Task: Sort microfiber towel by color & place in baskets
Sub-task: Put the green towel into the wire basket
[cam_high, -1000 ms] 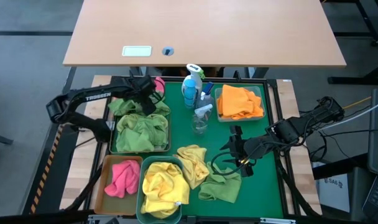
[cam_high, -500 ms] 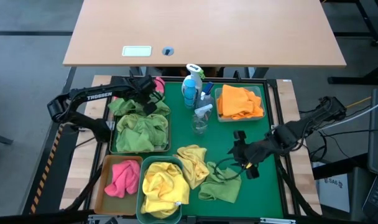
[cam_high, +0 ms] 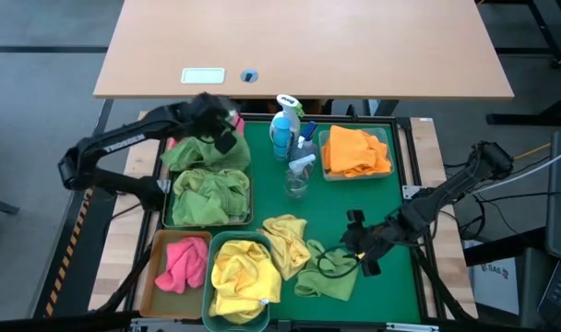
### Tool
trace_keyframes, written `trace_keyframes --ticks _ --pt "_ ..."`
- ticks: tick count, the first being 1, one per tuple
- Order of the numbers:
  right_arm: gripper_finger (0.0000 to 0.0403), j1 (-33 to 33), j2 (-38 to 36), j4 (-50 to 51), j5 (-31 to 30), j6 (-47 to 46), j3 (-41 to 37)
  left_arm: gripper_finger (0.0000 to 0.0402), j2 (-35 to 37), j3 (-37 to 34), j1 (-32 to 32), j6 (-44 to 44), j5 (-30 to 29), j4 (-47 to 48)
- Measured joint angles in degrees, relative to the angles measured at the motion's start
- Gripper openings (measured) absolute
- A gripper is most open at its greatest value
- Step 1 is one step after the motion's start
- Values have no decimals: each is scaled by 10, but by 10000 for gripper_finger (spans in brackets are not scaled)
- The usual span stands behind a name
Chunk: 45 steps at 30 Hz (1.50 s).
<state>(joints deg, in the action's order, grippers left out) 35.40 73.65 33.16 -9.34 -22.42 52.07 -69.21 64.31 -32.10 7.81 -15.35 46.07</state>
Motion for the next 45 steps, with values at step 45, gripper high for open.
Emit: trace_keyframes --ticks 45 --pt "205 -2 0 -33 -5 -31 -39 0 19 336 378 275 -26 360"
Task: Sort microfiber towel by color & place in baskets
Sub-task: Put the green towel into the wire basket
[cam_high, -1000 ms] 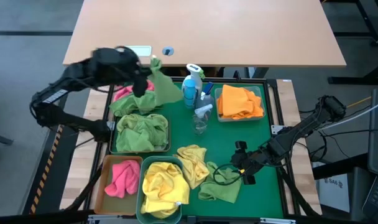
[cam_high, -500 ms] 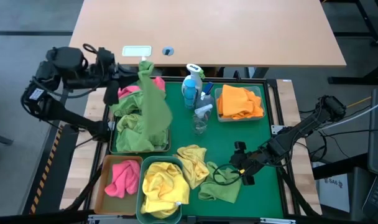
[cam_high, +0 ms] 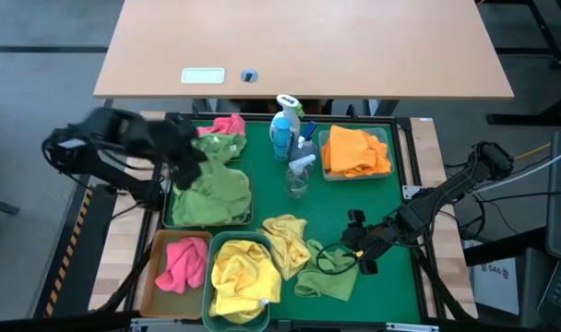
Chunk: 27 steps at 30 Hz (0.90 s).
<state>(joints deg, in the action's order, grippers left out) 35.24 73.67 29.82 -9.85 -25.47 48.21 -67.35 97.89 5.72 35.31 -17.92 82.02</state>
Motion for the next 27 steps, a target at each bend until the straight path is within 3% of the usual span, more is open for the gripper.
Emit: trace_keyframes --ticks 5,16,22,27 --pt "205 0 0 0 0 0 0 0 1 -143 5 4 -1 -29" --pt "205 0 0 0 0 0 0 0 1 -468 4 4 109 -294" --pt "205 0 0 0 0 0 0 0 1 -574 4 6 115 -367" --pt "205 0 0 0 0 0 0 9 2 -599 4 6 115 -388"
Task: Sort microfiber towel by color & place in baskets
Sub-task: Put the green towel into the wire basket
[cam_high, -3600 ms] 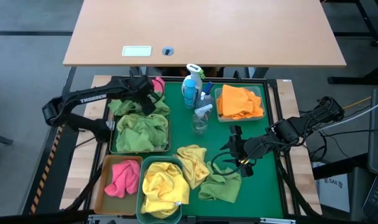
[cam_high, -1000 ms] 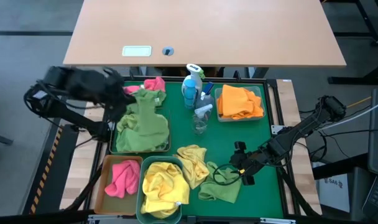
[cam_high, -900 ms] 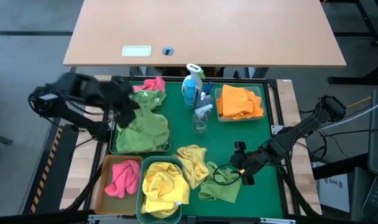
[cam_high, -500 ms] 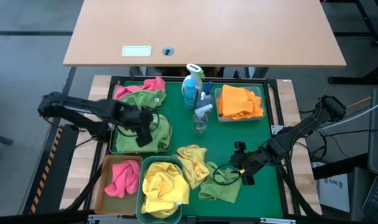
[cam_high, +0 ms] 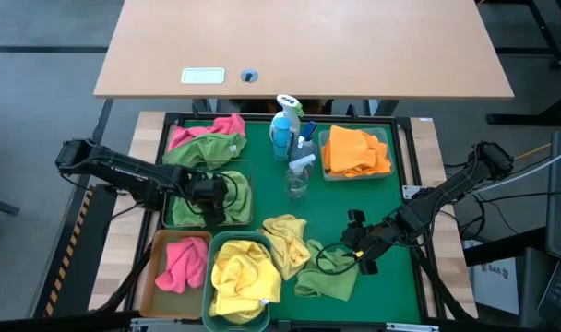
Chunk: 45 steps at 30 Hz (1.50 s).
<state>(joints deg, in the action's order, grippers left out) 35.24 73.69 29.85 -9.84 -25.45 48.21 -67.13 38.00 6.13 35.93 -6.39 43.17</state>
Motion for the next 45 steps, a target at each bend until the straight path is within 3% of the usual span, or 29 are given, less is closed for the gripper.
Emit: trace_keyframes --ticks 12,24,38,45 --pt "205 0 0 0 0 0 0 60 1 17 0 30 -3 -4" --pt "205 0 0 0 0 0 0 140 0 134 0 10 -35 74" --pt "205 0 0 0 0 0 0 146 1 258 0 -27 -39 133" --pt "205 0 0 -1 0 0 0 146 1 296 -33 -36 -107 122"
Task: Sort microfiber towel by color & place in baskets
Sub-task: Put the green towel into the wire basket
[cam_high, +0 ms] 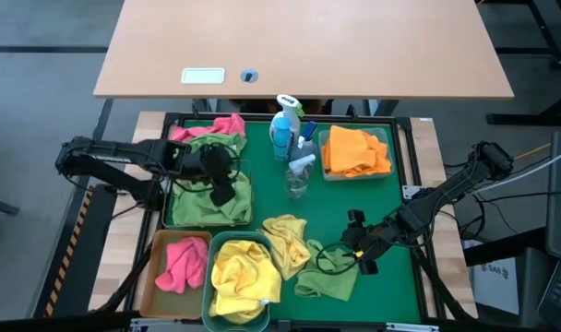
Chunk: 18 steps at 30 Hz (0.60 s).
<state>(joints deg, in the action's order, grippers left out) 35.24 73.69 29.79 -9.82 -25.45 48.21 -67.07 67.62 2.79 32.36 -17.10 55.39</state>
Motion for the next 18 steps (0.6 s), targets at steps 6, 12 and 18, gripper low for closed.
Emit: trace_keyframes --ticks 6,12,18 --pt "205 0 0 0 0 0 0 146 0 18 -75 -2 -5 -22" --pt "205 0 0 0 0 0 0 146 0 21 -178 -40 -9 -28" --pt "205 0 0 0 0 0 0 146 -1 21 -276 -81 -9 -23"
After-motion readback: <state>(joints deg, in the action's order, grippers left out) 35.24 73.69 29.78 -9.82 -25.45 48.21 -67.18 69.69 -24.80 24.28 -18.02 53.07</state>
